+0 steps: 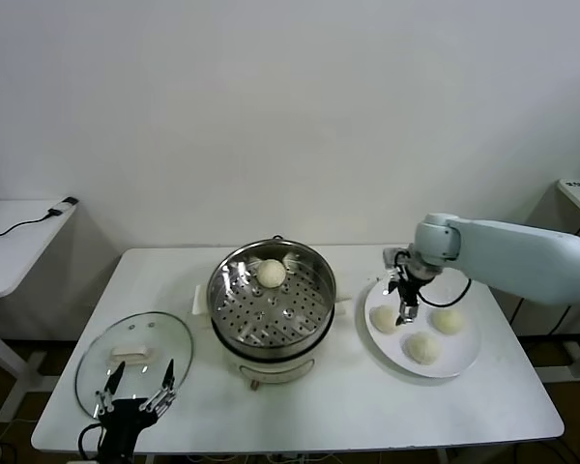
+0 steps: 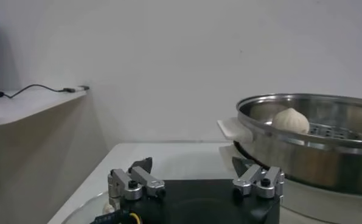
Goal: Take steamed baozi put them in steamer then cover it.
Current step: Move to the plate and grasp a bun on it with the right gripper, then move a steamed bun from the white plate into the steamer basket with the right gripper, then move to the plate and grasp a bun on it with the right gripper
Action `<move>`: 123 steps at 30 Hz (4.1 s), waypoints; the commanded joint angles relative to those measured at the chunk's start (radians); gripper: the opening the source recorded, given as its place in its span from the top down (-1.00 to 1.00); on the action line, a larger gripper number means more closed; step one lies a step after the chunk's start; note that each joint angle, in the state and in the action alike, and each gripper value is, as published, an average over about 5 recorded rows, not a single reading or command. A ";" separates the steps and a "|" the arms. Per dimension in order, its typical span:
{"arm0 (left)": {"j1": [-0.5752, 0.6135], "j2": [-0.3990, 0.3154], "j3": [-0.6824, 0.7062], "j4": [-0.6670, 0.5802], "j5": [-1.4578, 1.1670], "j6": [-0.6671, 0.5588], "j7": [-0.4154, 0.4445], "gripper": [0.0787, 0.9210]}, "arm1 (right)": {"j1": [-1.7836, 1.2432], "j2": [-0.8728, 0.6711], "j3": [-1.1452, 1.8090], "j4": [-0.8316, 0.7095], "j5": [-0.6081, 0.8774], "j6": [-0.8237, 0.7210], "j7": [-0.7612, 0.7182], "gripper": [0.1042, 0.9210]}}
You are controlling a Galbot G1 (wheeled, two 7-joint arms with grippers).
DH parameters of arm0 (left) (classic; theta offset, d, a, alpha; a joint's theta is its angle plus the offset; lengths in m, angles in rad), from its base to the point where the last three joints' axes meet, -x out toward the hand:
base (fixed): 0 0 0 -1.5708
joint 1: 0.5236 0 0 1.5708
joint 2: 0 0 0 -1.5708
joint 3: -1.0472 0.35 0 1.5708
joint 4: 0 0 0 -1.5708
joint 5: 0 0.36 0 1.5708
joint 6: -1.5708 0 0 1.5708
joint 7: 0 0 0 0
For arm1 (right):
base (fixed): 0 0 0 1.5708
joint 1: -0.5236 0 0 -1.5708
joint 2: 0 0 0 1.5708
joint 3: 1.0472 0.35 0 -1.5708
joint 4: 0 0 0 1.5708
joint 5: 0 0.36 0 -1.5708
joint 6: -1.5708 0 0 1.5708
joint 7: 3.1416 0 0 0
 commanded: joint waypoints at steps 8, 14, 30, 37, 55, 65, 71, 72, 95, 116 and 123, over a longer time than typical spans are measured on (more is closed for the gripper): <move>-0.001 0.000 0.000 0.005 0.003 -0.001 -0.001 -0.77 | -0.170 0.028 0.126 -0.115 -0.030 -0.040 0.040 -0.74; -0.003 0.002 -0.002 0.007 0.001 0.000 -0.002 -0.77 | -0.191 0.042 0.160 -0.133 -0.029 -0.038 0.047 -0.59; -0.002 -0.006 0.014 -0.001 0.022 -0.006 -0.001 -0.77 | 0.100 0.009 0.038 -0.002 0.105 -0.018 -0.001 -0.41; -0.004 -0.003 0.013 -0.001 0.029 -0.008 0.000 -0.77 | 0.542 0.046 -0.134 0.132 0.288 0.002 -0.081 -0.41; -0.028 0.006 0.005 -0.001 0.022 0.002 0.003 -0.77 | 0.408 0.493 0.012 0.324 0.535 -0.248 0.194 -0.41; -0.026 0.002 0.000 -0.002 0.018 -0.001 0.001 -0.77 | 0.198 0.547 0.014 0.165 0.429 -0.304 0.291 -0.41; -0.027 0.002 -0.004 -0.002 0.015 0.001 0.001 -0.77 | 0.129 0.568 0.026 0.104 0.398 -0.314 0.322 -0.41; -0.027 0.002 -0.004 -0.002 0.014 0.002 0.001 -0.77 | 0.122 0.572 0.026 0.096 0.394 -0.314 0.326 -0.41; -0.038 0.000 0.000 -0.002 0.026 0.009 0.004 -0.77 | 0.309 0.428 0.037 0.176 0.411 -0.195 0.142 -0.76; -0.070 0.003 -0.018 -0.001 -0.022 0.045 0.005 -0.77 | 0.337 -0.308 -0.253 0.276 -0.033 0.143 -0.170 -0.76; -0.061 0.005 -0.017 -0.001 -0.018 0.043 0.007 -0.77 | 0.116 -0.321 -0.102 0.251 -0.109 0.094 -0.131 -0.76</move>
